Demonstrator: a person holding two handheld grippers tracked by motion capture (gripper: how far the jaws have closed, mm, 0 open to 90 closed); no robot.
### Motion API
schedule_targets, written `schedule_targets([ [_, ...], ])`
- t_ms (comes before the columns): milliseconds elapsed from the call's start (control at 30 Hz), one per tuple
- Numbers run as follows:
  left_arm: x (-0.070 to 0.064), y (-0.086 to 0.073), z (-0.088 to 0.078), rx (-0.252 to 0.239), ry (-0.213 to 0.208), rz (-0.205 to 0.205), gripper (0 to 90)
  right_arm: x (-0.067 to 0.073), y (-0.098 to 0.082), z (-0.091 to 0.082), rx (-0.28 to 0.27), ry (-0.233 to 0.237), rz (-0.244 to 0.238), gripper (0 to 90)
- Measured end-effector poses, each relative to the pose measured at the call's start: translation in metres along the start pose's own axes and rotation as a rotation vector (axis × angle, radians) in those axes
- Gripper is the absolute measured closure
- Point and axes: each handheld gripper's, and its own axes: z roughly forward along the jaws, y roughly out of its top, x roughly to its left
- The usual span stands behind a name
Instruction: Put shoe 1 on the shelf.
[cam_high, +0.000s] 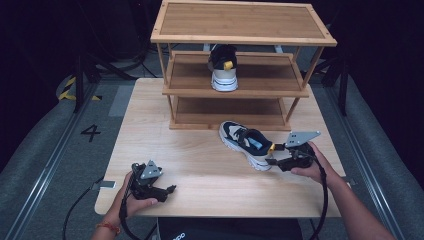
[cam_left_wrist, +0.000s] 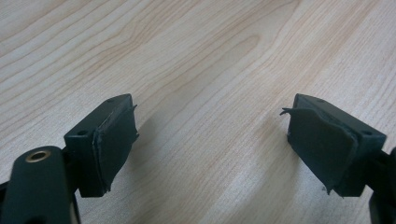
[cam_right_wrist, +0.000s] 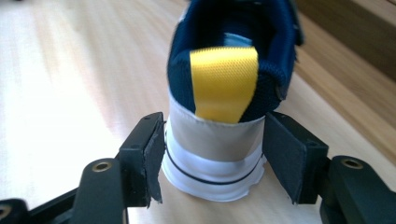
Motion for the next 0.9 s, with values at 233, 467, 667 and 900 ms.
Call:
schedule_targets([
  [233, 0.000, 0.000, 0.000, -0.002, -0.005, -0.003, 16.2, 0.027, 0.009, 0.010, 0.014, 0.053, -0.076, 43.8],
  [467, -0.001, 0.000, 0.000, 0.000, -0.005, -0.003, 16.1, 0.045, 0.020, 0.021, 0.017, 0.120, -0.112, 43.7],
  [667, 0.000, 0.000, -0.001, 0.004, 0.004, 0.010, 16.2, 0.050, 0.036, 0.011, 0.070, 0.097, -0.195, 44.2],
  [900, 0.000, 0.000, -0.001, 0.003, 0.004, 0.011, 16.2, 0.039, 0.066, 0.003, 0.063, 0.100, -0.228, 41.6],
])
